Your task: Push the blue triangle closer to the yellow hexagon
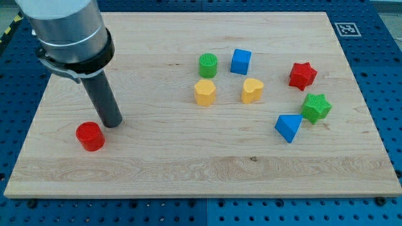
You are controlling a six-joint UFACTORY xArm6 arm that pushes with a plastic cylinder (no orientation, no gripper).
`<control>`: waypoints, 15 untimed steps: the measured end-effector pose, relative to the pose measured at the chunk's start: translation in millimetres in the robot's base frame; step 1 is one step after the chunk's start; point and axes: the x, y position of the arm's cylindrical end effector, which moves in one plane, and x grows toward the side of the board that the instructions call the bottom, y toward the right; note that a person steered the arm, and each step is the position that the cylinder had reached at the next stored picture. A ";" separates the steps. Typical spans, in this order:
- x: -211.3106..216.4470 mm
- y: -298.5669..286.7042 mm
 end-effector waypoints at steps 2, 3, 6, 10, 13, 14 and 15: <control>21.1 -22.8; 41.3 -22.8; 34.9 179.0; 82.2 394.4; 23.9 335.5; 18.3 265.8; 3.3 193.2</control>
